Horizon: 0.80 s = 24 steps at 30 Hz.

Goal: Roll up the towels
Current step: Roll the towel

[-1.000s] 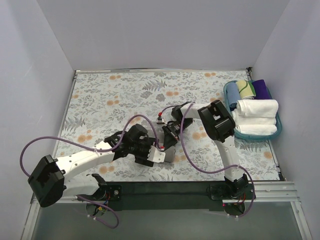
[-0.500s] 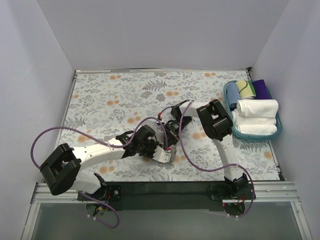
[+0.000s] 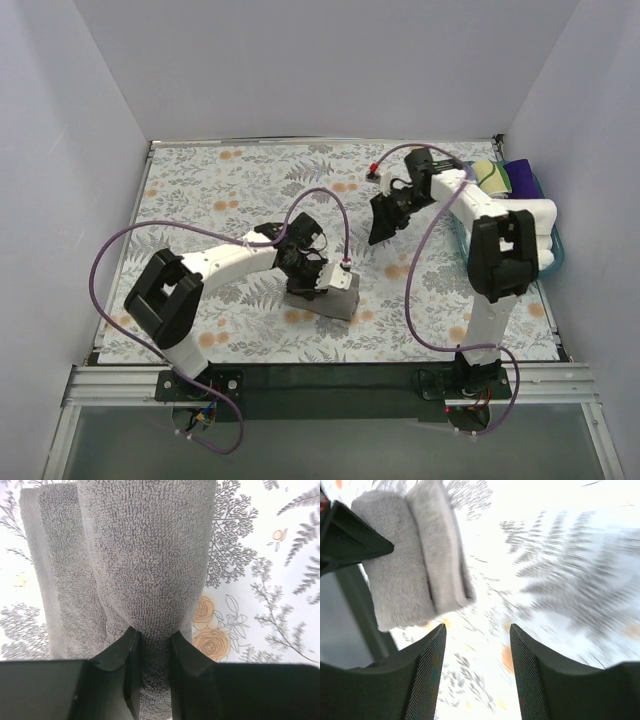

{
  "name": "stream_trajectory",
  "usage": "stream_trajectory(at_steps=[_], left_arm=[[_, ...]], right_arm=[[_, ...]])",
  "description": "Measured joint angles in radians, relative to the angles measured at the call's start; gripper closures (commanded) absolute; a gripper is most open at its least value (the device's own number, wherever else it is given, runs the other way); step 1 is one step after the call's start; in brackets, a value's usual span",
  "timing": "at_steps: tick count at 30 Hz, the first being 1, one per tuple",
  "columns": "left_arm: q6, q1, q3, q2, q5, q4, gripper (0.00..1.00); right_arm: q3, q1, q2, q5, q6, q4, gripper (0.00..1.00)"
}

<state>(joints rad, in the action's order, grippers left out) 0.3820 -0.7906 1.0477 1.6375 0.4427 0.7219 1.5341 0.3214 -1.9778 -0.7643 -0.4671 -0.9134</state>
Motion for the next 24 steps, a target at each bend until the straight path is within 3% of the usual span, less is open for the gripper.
stream_trajectory(at_steps=[5, 12, 13, 24], left_arm=[[0.024, 0.112, 0.228, 0.203, 0.177, 0.229, 1.00], [0.026, 0.216, 0.504, 0.469, 0.358, 0.502, 1.00], [0.023, 0.221, 0.525, 0.491, 0.367, 0.524, 1.00], [-0.008, 0.249, 0.702, 0.657, 0.435, 0.705, 0.99]], right_arm=[[-0.109, -0.084, 0.256, 0.047, -0.048, 0.066, 0.45], [-0.377, 0.039, 0.595, 0.115, -0.087, 0.157, 0.31], [-0.401, 0.079, 0.619, 0.144, -0.090, 0.167, 0.25], [-0.452, 0.436, 0.537, 0.385, -0.154, 0.381, 0.18]])
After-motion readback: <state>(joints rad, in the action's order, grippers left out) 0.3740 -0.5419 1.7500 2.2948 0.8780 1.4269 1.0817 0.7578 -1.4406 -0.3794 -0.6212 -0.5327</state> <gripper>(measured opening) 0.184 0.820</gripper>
